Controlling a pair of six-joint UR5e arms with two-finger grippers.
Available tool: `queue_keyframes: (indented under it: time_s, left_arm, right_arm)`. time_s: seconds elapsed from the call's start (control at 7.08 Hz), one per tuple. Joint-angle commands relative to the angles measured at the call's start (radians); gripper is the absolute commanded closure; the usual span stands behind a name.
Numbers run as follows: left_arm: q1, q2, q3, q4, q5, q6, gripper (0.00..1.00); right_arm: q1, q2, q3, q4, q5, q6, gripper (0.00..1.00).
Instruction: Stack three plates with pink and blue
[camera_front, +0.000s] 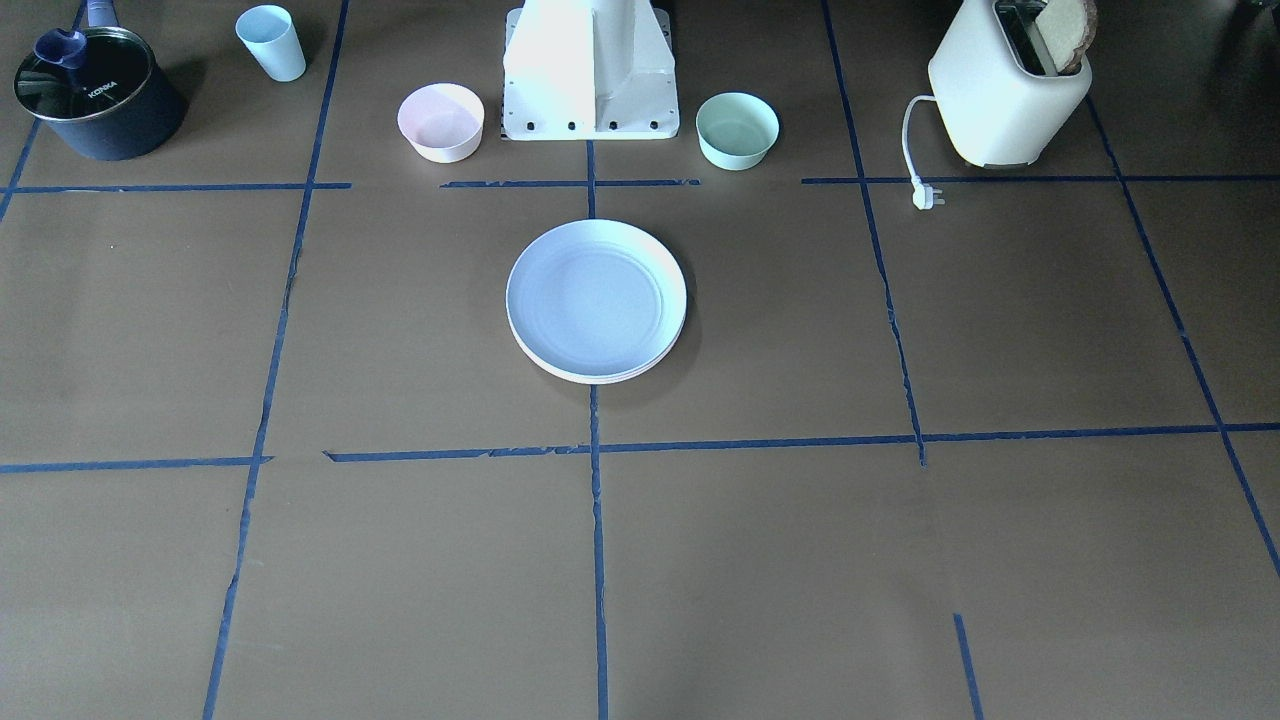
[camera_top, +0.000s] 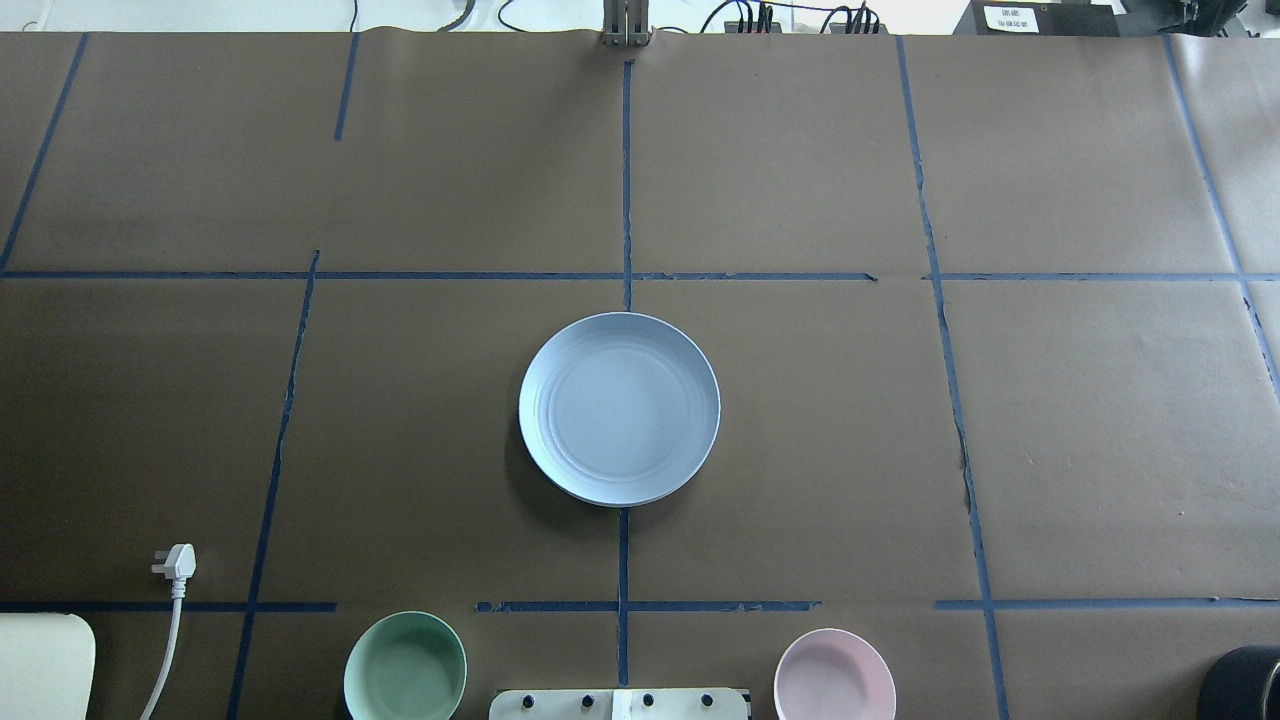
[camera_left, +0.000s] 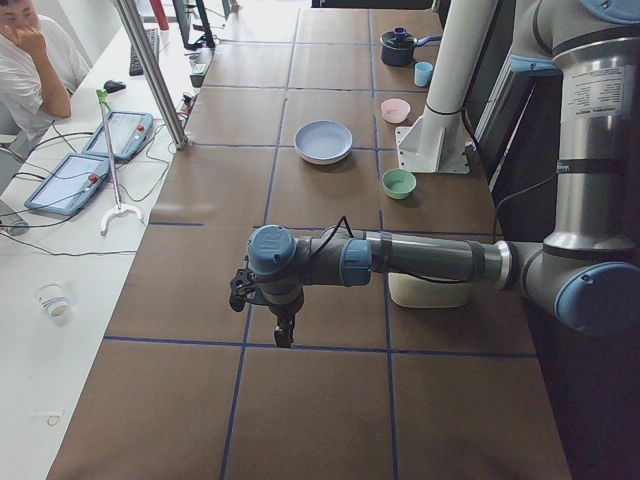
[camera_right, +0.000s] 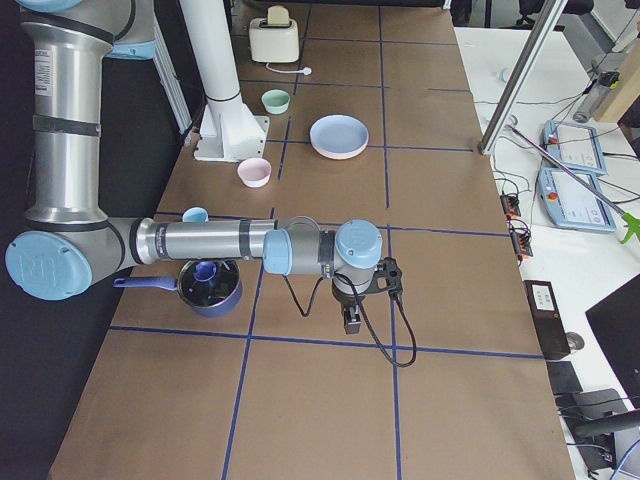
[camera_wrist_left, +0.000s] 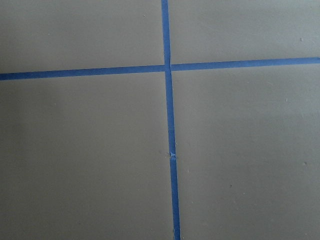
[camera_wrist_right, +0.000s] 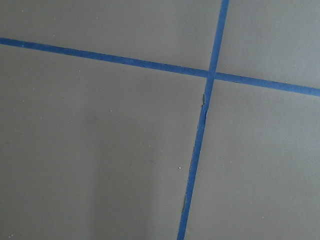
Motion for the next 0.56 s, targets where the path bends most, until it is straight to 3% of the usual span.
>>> queue_keyframes:
  time_s: [0.0, 0.42]
  left_arm:
    - [0.001, 0.0, 0.013, -0.035, 0.003, 0.005, 0.0]
    - [0.001, 0.003, 0.016, -0.026, -0.004, 0.004, 0.0]
  right_arm:
    - [0.0, -0.003, -0.003, 0.0, -0.001, 0.001, 0.0]
    - [-0.002, 0.0, -0.023, 0.0, 0.001, 0.009, 0.0]
